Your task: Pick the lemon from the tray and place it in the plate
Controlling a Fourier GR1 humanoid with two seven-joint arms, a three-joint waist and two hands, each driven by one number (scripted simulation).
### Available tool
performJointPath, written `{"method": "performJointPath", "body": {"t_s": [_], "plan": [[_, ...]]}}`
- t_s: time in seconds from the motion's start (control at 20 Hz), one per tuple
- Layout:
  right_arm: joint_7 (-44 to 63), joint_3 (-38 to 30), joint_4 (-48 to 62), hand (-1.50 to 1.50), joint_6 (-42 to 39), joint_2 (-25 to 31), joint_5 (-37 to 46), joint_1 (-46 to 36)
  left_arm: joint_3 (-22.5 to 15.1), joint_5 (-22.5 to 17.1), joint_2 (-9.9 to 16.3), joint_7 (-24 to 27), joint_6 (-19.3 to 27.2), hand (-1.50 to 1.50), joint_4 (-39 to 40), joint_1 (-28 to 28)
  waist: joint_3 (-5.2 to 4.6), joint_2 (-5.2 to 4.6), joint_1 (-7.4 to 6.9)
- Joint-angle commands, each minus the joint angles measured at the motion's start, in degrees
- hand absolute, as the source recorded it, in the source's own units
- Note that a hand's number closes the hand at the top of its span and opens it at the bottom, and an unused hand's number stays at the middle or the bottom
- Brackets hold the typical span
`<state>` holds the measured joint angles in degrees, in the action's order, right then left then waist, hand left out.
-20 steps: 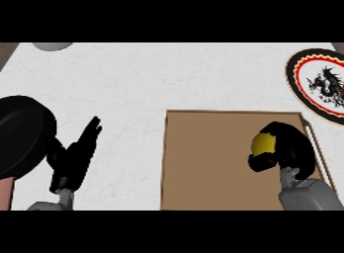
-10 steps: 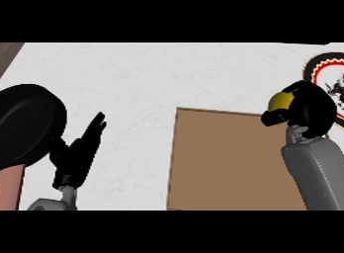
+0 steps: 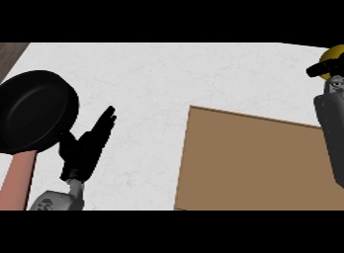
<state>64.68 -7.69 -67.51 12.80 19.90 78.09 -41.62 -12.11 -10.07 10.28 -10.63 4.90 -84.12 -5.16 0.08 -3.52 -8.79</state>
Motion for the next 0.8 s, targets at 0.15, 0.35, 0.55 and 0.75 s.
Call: {"method": "performJointPath", "body": {"t_s": [0.15, 0.35, 0.55, 0.75], "plan": [[14.27, -8.54, 6.19, 1.5, 11.11, 0.89, 11.81, -7.07, -0.95, 0.17, -0.47, -0.81, -0.23, 0.0, 1.24, 1.08, 0.03, -0.32, -0.83], [13.92, -12.4, 6.23, 1.5, 17.75, 0.25, 16.72, -8.05, -1.11, 0.56, -1.53, -1.41, 0.73, 0.0, 2.73, 0.25, 0.16, -0.23, 1.16], [14.71, -16.34, 8.36, 1.5, 22.82, -1.0, 23.19, -5.54, 0.08, 0.12, -0.64, -1.84, 0.86, 0.0, 1.77, 0.68, 0.19, 0.24, 2.02], [14.22, -21.26, 11.03, 1.5, 25.63, 0.41, 28.72, -4.49, 0.39, -0.02, -1.22, -1.7, 1.44, 0.0, 2.25, 1.46, 0.14, 0.44, 3.19]]}}
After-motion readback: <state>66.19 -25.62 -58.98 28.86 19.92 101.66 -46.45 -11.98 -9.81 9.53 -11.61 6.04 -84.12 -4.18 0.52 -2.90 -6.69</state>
